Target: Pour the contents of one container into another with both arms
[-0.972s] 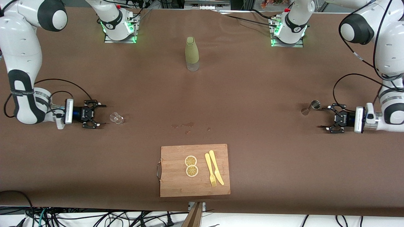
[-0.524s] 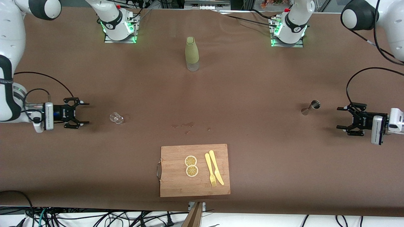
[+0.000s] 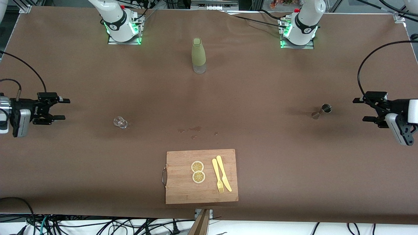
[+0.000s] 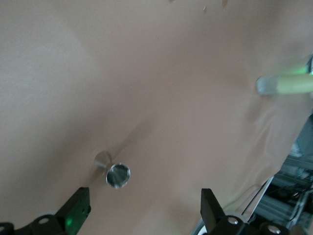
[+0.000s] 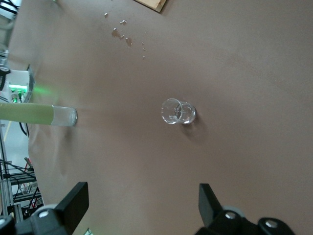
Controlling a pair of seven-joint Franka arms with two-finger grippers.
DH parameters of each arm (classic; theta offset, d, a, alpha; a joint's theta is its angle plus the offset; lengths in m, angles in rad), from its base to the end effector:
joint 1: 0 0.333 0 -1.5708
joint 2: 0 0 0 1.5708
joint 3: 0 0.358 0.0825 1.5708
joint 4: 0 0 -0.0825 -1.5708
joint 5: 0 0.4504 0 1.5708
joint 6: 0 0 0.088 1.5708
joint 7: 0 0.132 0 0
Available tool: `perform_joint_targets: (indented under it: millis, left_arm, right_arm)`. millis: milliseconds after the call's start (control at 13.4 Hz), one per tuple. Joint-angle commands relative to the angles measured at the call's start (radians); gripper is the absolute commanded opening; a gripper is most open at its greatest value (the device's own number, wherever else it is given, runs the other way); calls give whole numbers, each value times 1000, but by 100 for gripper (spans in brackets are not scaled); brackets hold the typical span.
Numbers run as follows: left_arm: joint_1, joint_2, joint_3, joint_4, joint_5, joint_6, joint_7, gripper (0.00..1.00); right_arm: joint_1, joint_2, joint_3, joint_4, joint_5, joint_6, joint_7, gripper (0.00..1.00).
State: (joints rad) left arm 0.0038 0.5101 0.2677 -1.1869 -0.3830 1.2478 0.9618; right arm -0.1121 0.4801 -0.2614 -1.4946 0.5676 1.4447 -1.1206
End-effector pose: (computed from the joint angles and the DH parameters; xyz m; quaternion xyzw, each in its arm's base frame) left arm 0.7228 0.0959 0.4865 0.9040 -0.3487 -0.1034 0.2245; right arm 0.6887 -0.1606 0.3738 -0.8926 -0.3090 0.0319 0.3268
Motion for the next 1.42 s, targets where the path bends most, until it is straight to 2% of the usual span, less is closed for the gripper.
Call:
perform_joint_targets:
  millis: [0,150,299,449,598,673,898,1122,1346]
  left_arm:
    - [-40,-83,-59,-22,178,60,-15,100]
    - [-50,-139,-134,-26,310,139,-23,100]
    - [-57,-194,-160,-28,360,148,-119,100]
    - [-71,-246,-163,-33,359,156,-426,100]
    - [-71,-284,-211,-34,355,154,-803,100]
    - [-71,-307,-219,-36,348,151,-927,100]
    - [-70,-376,-254,-100,346,107,-1020,100]
    - [-61,-383,-297,-118,346,67,-1127,100]
    - [-70,-384,-297,-123,343,65,-1124,100]
  right_arm:
    - [57,-113,4,-29,-140,19,210,100]
    - [83,-202,31,-42,-253,11,405,100]
    - [103,-285,63,-71,-394,23,568,100]
    - [132,-357,70,-117,-478,25,726,100]
    - [144,-420,126,-168,-585,46,899,100]
    - [144,-451,148,-202,-615,58,1001,100]
    - [144,-534,176,-308,-605,167,1147,100]
    - [144,-531,176,-302,-601,270,1128,100]
    - [141,-511,177,-265,-578,226,1127,100]
